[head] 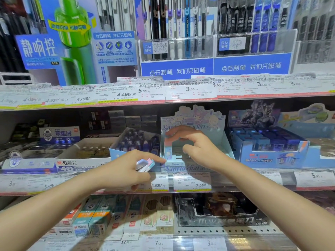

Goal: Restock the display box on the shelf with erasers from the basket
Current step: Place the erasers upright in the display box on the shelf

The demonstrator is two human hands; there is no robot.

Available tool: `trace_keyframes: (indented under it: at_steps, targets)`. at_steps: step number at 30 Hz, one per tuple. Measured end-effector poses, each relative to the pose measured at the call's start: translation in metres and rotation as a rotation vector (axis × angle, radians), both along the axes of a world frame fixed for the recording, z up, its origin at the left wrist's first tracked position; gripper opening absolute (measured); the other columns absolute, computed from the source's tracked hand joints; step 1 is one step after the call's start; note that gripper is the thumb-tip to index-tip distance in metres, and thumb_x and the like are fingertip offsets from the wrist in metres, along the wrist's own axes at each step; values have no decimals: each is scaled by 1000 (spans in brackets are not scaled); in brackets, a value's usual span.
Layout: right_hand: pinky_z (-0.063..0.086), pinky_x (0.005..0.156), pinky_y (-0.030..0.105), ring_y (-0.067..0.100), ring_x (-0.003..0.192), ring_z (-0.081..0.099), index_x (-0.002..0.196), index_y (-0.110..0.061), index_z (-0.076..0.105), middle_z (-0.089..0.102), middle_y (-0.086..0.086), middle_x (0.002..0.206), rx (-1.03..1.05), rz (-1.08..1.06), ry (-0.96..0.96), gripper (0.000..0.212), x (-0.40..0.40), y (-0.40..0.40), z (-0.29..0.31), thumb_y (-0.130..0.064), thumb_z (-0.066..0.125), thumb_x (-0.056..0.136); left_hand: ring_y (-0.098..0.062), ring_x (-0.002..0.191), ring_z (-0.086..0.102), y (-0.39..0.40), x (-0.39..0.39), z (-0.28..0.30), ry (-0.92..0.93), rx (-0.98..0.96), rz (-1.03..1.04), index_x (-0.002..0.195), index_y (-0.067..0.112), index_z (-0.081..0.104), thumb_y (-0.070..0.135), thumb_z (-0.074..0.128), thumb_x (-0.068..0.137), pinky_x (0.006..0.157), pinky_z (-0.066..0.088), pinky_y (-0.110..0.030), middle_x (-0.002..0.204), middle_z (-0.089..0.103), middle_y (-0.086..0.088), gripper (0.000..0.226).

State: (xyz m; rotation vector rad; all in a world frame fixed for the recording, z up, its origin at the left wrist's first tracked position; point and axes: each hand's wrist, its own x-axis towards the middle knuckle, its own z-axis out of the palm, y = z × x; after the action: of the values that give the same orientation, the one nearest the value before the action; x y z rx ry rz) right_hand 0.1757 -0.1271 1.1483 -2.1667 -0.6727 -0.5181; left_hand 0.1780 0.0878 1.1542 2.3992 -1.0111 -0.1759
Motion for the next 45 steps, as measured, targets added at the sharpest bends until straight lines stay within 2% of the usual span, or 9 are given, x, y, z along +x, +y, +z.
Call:
trace_keyframes:
  at_steps: [5, 10, 13, 22, 26, 31, 35, 41, 45]
  targets:
    - [37, 91, 4, -9, 102, 51, 85, -25, 66, 57, -14, 102, 56, 4, 62, 46, 0, 2, 1, -2, 35, 59, -29, 86, 68, -2, -1, 2, 14, -36, 9, 102, 57, 56, 32, 59, 77, 78, 55, -37, 118, 66, -1, 36]
    - [39, 79, 2, -9, 98, 51, 92, -30, 64, 59, -11, 107, 140, 8, 157, 45, -8, 1, 8, 1, 42, 68, -17, 43, 48, -4, -5, 2, 219, -263, -5, 106, 31, 65, 15, 61, 85, 47, 42, -20, 46, 57, -7, 27]
    - [41, 76, 5, -9, 85, 52, 101, -36, 57, 59, -16, 97, 258, -9, 71, 47, -22, 6, 12, 3, 48, 76, -10, 36, 45, -5, -8, 7, 364, -395, -40, 96, 12, 67, 20, 58, 77, 44, 39, -16, 38, 53, 0, 23]
    - [45, 56, 30, 32, 61, 53, 83, -1, 70, 63, 38, 87, 271, 204, 217, 15, -44, 27, 28, -15, 70, 77, -11, 37, 48, -24, -19, 10, 609, -605, -195, 72, 14, 70, 18, 63, 74, 44, 37, -20, 40, 54, -5, 8]
    - [52, 62, 45, 45, 67, 59, 78, -3, 72, 66, 36, 87, 334, 121, 210, 11, -43, 24, 31, -13, 73, 74, -11, 47, 59, -30, -21, 11, 587, -638, -156, 79, 13, 67, 20, 60, 82, 48, 46, -18, 49, 63, -8, 11]
    - [46, 58, 11, 3, 57, 60, 73, -9, 68, 68, 7, 67, 328, 32, 188, 6, -44, 10, 38, -14, 71, 75, -10, 54, 60, -30, -15, 8, 497, -643, -78, 87, 10, 70, 32, 53, 80, 52, 46, -18, 72, 73, -9, 29]
    - [47, 54, 15, 3, 49, 57, 77, -10, 62, 66, 6, 66, 370, -11, 156, 8, -42, 11, 37, -15, 69, 78, -16, 81, 69, -32, -9, 3, 332, -648, -32, 87, 14, 71, 32, 53, 81, 82, 51, -28, 78, 76, -11, 26]
    - [51, 79, 21, 8, 78, 60, 91, -34, 56, 64, -5, 82, 387, 70, 70, 31, -43, 19, 26, -7, 67, 79, -12, 76, 71, -41, -15, 5, 239, -778, -67, 78, 25, 74, 34, 54, 83, 68, 50, -14, 71, 75, -7, 22]
    - [52, 78, 23, 10, 80, 62, 93, -35, 56, 65, 1, 84, 378, 66, -1, 35, -44, 17, 27, -2, 60, 83, -17, 89, 71, -40, -11, 2, 237, -737, -22, 88, 19, 72, 38, 54, 83, 86, 49, -27, 84, 77, -8, 27]
